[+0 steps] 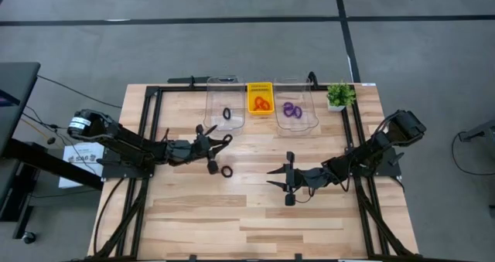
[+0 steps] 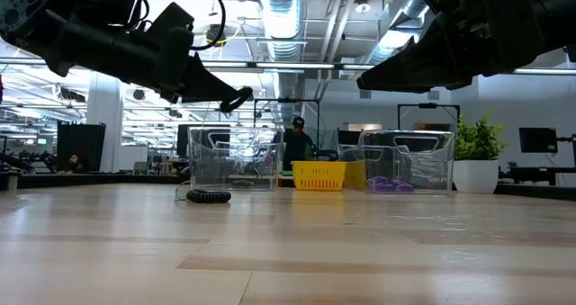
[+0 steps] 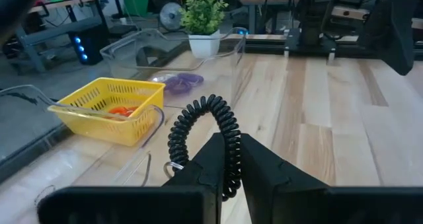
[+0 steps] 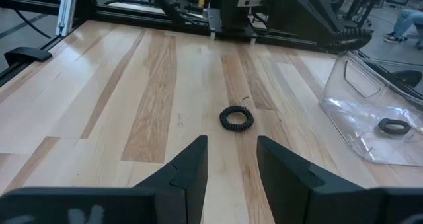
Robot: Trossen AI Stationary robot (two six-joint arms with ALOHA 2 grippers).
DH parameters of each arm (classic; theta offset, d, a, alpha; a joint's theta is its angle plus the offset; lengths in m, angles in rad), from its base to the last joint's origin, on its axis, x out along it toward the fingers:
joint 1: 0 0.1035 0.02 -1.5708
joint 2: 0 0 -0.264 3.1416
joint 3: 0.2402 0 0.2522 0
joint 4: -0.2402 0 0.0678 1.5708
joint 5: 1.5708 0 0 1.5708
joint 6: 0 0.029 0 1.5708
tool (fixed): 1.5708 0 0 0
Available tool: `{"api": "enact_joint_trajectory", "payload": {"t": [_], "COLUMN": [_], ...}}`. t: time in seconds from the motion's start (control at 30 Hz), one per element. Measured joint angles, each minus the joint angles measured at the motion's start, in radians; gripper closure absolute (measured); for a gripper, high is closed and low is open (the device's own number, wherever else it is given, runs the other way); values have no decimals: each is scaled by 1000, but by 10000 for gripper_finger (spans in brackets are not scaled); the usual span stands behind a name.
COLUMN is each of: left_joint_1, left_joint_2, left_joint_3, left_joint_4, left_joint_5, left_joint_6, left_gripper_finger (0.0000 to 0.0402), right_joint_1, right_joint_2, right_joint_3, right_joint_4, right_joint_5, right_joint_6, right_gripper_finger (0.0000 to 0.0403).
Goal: Sort spring keychains
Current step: Put the left black spring keychain into the left transparent bin
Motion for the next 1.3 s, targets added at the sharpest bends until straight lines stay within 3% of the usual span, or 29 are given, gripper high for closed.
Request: {"api": "enact_joint_trajectory", "payload": {"t": [0.13,0.33,0.53,0.83,1.0,1.3], "left_joint_1": [0,16,67,172,226,289], "left_joint_2": [0,0,0,0,-9,-82], "left_joint_3": [0,0,8,124,242,496], "left_joint_4": [0,6,24,7,-158,-600], "left_joint_5": [-6,-115,-119,22,103,53], "left_joint_6": [-4,-23,-79,-74,-43,-19], "left_gripper_finger": [365,365,365,365,365,365], "right_joint_1": [0,-8,-27,-30,-30,-23], "right_joint_2": [0,0,0,0,0,0], "right_joint_3": [0,0,0,0,0,0], "right_joint_4": [0,0,0,-1,-4,-12], "right_joint_5": [0,0,1,0,0,-6], "right_joint_6": [0,0,0,1,2,8], "right_gripper_finger": [282,282,282,282,282,282]}}
